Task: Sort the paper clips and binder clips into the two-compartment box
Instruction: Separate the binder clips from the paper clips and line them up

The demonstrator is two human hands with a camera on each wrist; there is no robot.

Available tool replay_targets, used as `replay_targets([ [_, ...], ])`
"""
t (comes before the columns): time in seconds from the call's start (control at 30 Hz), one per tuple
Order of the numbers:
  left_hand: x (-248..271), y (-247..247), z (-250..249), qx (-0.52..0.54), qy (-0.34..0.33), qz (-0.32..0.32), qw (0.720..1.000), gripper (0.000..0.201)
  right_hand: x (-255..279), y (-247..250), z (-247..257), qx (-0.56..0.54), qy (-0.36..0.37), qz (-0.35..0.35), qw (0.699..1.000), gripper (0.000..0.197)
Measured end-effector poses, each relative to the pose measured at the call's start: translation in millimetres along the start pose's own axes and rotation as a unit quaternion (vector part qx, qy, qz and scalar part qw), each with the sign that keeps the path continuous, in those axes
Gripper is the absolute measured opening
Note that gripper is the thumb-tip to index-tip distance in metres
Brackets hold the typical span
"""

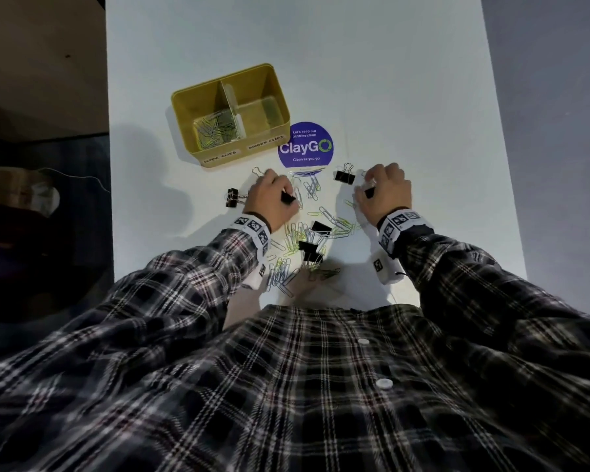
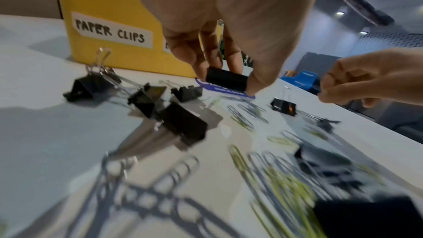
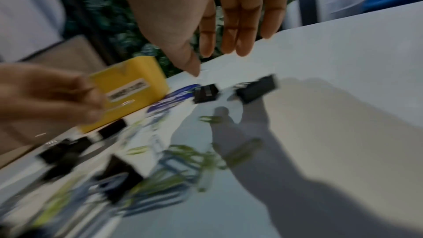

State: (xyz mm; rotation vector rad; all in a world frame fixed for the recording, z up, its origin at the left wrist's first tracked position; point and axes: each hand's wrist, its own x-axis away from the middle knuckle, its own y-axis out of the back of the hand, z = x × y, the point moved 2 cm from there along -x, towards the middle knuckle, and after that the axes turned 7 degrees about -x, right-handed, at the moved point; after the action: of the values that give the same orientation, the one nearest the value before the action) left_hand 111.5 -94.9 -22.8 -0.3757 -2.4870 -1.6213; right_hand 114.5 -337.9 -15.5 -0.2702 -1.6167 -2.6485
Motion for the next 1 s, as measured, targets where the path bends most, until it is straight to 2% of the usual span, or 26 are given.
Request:
replay_targets([
  [0.1, -18, 20, 13, -0.012, 0.028, -0.043, 0.999, 0.024, 1, -11, 33, -0.004, 0.058, 0.055, 0.997, 0.025],
  [0.23, -26, 32, 30, -0.016, 0.05, -0.058, 0.997, 0.026, -4, -29, 65, -0.008, 0.058, 0.15, 0.987, 0.042],
  [0.3, -15, 32, 31, -0.05, 0.028, -0.063, 0.996, 0.022, -9, -40, 76, 0.018, 0.065, 0.196, 0.978, 0.053],
  [0.43, 27, 4, 39, -0.087, -0.051, 0.001, 0.995, 0.029, -5, -59, 92, 0.142, 0.112, 0.273, 0.945, 0.078],
  [0.53, 46, -15, 48, -0.097, -0.047, 0.036, 0.994, 0.04, 10, -69, 101, 0.194, 0.122, 0.304, 0.925, 0.078],
  [0.63, 45, -17, 49, -0.095, -0.038, 0.036, 0.994, 0.037, 30, -77, 104, 0.185, 0.135, 0.345, 0.91, 0.071],
  [0.7, 40, -14, 50, -0.08, -0.028, 0.029, 0.996, 0.027, 35, -77, 104, 0.163, 0.144, 0.354, 0.91, 0.068],
  [0.8, 32, -12, 56, -0.047, -0.007, 0.02, 0.999, 0.01, 28, -68, 113, 0.119, 0.163, 0.303, 0.931, 0.059],
  [0.87, 28, -8, 58, -0.015, 0.0, 0.009, 1.0, 0.007, 18, -65, 122, 0.113, 0.172, 0.29, 0.935, 0.063],
  [1.0, 11, 7, 61, 0.003, 0.004, -0.003, 1.0, 0.006, 10, -74, 124, 0.17, 0.17, 0.351, 0.905, 0.075],
])
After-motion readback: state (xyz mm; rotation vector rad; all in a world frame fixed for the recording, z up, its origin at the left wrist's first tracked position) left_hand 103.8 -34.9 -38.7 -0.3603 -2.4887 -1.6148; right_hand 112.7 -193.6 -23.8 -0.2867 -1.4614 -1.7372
